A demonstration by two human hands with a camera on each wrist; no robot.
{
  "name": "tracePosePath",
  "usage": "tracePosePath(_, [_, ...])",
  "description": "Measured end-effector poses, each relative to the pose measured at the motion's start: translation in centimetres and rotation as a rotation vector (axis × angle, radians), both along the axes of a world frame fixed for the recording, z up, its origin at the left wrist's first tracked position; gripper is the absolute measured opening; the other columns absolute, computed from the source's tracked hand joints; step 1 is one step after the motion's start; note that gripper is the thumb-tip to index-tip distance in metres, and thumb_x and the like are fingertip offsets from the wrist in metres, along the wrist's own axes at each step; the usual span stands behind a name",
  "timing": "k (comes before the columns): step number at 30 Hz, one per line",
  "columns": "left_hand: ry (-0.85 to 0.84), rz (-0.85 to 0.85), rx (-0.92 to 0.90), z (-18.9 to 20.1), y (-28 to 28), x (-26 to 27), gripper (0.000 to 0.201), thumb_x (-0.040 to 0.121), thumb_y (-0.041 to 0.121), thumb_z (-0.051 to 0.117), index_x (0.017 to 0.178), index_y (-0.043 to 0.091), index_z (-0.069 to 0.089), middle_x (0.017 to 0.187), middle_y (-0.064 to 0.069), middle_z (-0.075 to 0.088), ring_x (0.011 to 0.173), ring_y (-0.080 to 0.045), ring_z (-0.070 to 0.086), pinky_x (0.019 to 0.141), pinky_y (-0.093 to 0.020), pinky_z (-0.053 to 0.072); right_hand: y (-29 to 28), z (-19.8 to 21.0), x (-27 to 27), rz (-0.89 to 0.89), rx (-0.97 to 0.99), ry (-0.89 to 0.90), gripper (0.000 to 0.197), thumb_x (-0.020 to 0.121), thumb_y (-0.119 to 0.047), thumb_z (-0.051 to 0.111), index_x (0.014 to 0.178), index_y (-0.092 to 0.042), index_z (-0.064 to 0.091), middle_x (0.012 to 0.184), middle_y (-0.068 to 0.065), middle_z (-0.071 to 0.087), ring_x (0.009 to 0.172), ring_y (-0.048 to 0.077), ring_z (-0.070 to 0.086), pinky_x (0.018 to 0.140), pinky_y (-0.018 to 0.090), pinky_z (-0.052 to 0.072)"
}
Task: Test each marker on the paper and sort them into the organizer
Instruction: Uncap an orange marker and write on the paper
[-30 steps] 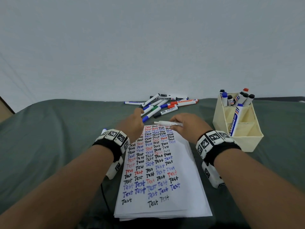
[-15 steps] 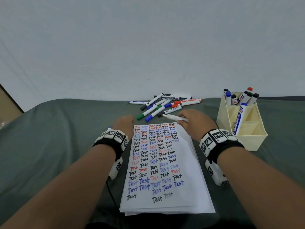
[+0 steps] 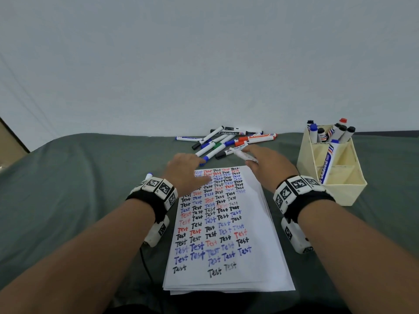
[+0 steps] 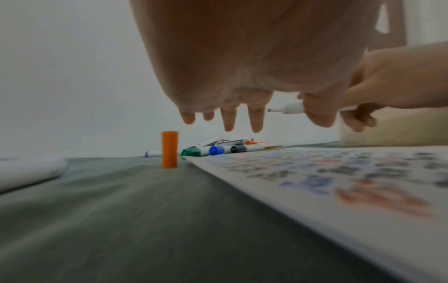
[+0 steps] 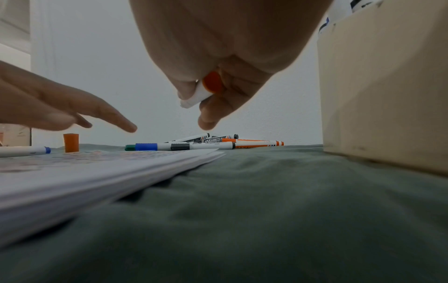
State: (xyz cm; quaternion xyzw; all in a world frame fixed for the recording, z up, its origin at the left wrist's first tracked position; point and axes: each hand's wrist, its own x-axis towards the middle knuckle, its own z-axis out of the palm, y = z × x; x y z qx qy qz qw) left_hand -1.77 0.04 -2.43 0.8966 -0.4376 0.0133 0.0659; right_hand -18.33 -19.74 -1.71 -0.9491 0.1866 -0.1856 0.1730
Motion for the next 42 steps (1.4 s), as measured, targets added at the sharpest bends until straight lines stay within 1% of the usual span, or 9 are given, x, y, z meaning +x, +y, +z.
tracePosePath(4, [0.132, -0.193, 0.300, -0.8, -0.5, -2.1, 0.102, 0.069, 0.096, 0.036, 0.156, 0.044, 0.017, 0.168, 0.004, 0.008, 0.154, -0.025, 0.003, 0.123, -0.055, 0.011, -0.1, -0.2, 0.0, 0.039, -0.033, 0.002, 0.033, 0.105, -0.021, 0.049, 0.135, -0.029, 0.062, 0.117, 0.005, 0.065, 0.107, 0.026, 0.062, 0.088, 0.038, 0.051])
tracePosePath(8, [0.242, -0.213, 0.482, -1.8, -0.7, -2.6, 0.121, 0.054, 0.105, 0.035, 0.153, 0.052, -0.011, 0.166, 0.010, -0.018, 0.153, -0.025, -0.017, 0.122, -0.055, -0.003, -0.4, -0.6, 0.3, 0.036, -0.061, 0.016, 0.033, 0.105, -0.022, 0.048, 0.132, -0.029, 0.065, 0.109, 0.006, 0.059, 0.099, 0.025, 0.061, 0.085, 0.038, 0.051])
tracePosePath(16, [0.283, -0.202, 0.520, -2.6, -0.8, -2.6, 0.130, 0.043, 0.110, 0.030, 0.148, 0.055, -0.023, 0.160, 0.014, -0.033, 0.149, -0.023, -0.030, 0.118, -0.064, -0.012, -0.4, -0.7, 0.3, 0.048, 0.004, 0.095, 0.058, 0.093, -0.025, 0.066, 0.145, -0.036, 0.046, 0.133, -0.003, 0.047, 0.111, 0.016, 0.055, 0.094, 0.031, 0.047])
tracePosePath(21, [0.285, -0.203, 0.534, -2.5, -0.8, -2.7, 0.132, 0.042, 0.110, 0.028, 0.148, 0.053, -0.025, 0.158, 0.013, -0.037, 0.147, -0.023, -0.033, 0.117, -0.063, -0.014, -0.4, 0.0, 0.2, 0.036, 0.048, -0.048, 0.036, 0.103, -0.017, 0.052, 0.137, -0.026, 0.059, 0.132, 0.001, 0.060, 0.117, 0.017, 0.057, 0.097, 0.026, 0.042])
tracePosePath(24, [0.286, -0.202, 0.547, -2.2, -0.7, -3.0, 0.128, 0.049, 0.105, 0.032, 0.149, 0.051, -0.025, 0.158, 0.012, -0.037, 0.147, -0.023, -0.033, 0.117, -0.063, -0.013, -0.7, 0.9, -0.6, -0.037, 0.261, -0.196, 0.012, 0.097, -0.040, 0.061, 0.100, -0.038, 0.073, 0.094, -0.013, 0.071, 0.076, 0.000, 0.063, 0.073, 0.019, 0.047])
tracePosePath(26, [0.285, -0.205, 0.554, -2.1, -0.8, -3.0, 0.126, 0.053, 0.104, 0.034, 0.149, 0.050, -0.026, 0.158, 0.011, -0.038, 0.147, -0.024, -0.033, 0.118, -0.064, -0.013, -1.4, 1.5, -1.1, -0.129, 0.498, -0.344, 0.021, 0.091, -0.053, 0.064, 0.086, -0.035, 0.072, 0.070, -0.010, 0.070, 0.054, 0.005, 0.060, 0.059, 0.022, 0.051])
tracePosePath(30, [0.296, -0.205, 0.555, -2.1, -0.7, -2.9, 0.125, 0.054, 0.104, 0.035, 0.148, 0.051, -0.027, 0.158, 0.012, -0.038, 0.147, -0.024, -0.033, 0.118, -0.064, -0.012, -2.5, 1.4, -0.9, -0.178, 1.168, -0.738, 0.023, 0.096, -0.039, 0.066, 0.092, -0.017, 0.067, 0.073, 0.003, 0.073, 0.055, 0.017, 0.061, 0.055, 0.029, 0.056])
tracePosePath(34, [0.309, -0.203, 0.558, -2.2, -0.8, -2.7, 0.129, 0.047, 0.108, 0.033, 0.147, 0.053, -0.027, 0.157, 0.014, -0.038, 0.147, -0.023, -0.034, 0.117, -0.064, -0.012, -1.4, -0.9, -1.0, -0.239, 1.622, -0.728, 0.015, 0.092, -0.016, 0.073, 0.096, -0.005, 0.065, 0.076, 0.009, 0.074, 0.067, 0.018, 0.073, 0.061, 0.025, 0.059])
tracePosePath(42, [0.284, -0.199, 0.566, -2.6, -0.9, -2.5, 0.129, 0.044, 0.110, 0.029, 0.145, 0.054, -0.029, 0.157, 0.014, -0.038, 0.147, -0.023, -0.033, 0.117, -0.065, -0.011, 1.5, -4.6, -1.7, -0.128, 1.368, -0.600, 0.023, 0.083, 0.008, 0.074, 0.082, -0.011, 0.060, 0.073, 0.013, 0.064, 0.057, 0.018, 0.060, 0.054, 0.025, 0.054])
